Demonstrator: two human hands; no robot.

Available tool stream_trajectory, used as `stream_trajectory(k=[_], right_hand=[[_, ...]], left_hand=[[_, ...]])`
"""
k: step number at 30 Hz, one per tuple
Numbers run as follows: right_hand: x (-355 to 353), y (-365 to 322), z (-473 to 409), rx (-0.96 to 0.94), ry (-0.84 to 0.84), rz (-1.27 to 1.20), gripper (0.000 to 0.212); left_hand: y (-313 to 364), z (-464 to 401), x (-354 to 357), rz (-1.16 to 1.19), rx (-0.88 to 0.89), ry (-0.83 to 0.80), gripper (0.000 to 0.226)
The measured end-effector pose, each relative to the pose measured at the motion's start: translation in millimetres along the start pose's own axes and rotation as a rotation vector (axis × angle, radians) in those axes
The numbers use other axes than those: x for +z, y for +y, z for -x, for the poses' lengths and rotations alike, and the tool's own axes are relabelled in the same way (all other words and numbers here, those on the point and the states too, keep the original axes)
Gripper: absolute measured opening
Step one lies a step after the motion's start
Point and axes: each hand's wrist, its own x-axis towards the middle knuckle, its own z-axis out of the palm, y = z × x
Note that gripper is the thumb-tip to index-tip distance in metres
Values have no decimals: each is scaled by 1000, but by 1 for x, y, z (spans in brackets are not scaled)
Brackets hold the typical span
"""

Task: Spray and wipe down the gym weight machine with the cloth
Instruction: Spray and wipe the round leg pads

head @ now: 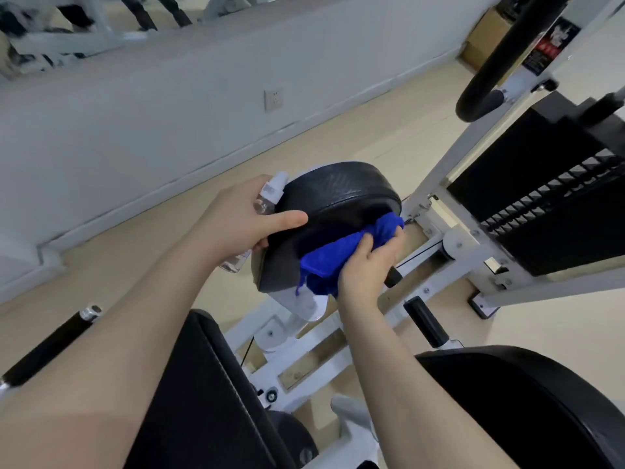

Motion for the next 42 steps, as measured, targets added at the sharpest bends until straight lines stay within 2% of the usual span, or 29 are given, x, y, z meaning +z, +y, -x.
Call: stream_trajectory(k=[2, 4, 6, 7, 8, 10, 13, 15, 16, 19, 21, 23, 27, 29, 31, 34, 36, 38, 40, 42], right_hand=[[11, 19, -1, 76, 42, 12, 32], [15, 45, 2, 229, 2, 52, 20], [18, 53, 10, 412, -41, 2, 26], [18, 48, 12, 443, -33, -50, 33], [18, 39, 13, 415, -15, -105, 38], [12, 12, 20, 213, 13, -192, 42], [3, -23, 26, -54, 35, -272, 45], [8, -22, 15, -39, 78, -215, 45], [12, -16, 6, 39, 109, -203, 47], [17, 2, -11, 330, 113, -252, 46], [18, 6, -18, 390, 70, -288, 33], [13, -7, -22, 327, 73, -304, 26], [0, -43, -16, 10, 53, -303, 29], [0, -36, -17, -13, 79, -275, 27], [5, -17, -19, 104, 95, -205, 21], [14, 8, -18, 393, 26, -108, 25], [18, 11, -18, 435, 23, -127, 26], [13, -3, -15, 313, 31, -203, 24], [6, -26, -11, 89, 21, -286, 25], [1, -43, -12, -81, 16, -289, 25]], left_hand=[[0, -4, 3, 15, 10, 20, 33], [-1, -6, 5, 34, 26, 34, 42], [-2, -5, 8, 41, 35, 51, 49], [-2, -4, 9, 45, 37, 58, 53], [-1, -2, 9, 52, 36, 62, 57], [2, 2, 9, 73, 31, 63, 65], [4, 11, 9, 85, 4, 84, 57], [3, 19, 11, 84, -5, 118, 41], [1, 23, 13, 86, -5, 138, 37], [0, 29, 18, 94, 2, 181, 38], [-2, 30, 18, 117, -5, 194, 37], [-2, 33, 18, 155, -24, 199, 36], [3, 41, 21, 138, -43, 212, 28], [6, 43, 22, 115, -27, 238, 23], [8, 45, 25, 72, 5, 276, 22], [9, 49, 29, -13, 76, 347, 27], [8, 49, 30, -31, 95, 375, 26], [6, 49, 31, -32, 81, 383, 22], [3, 49, 31, -34, 67, 374, 23], [2, 50, 31, -51, 76, 350, 45]])
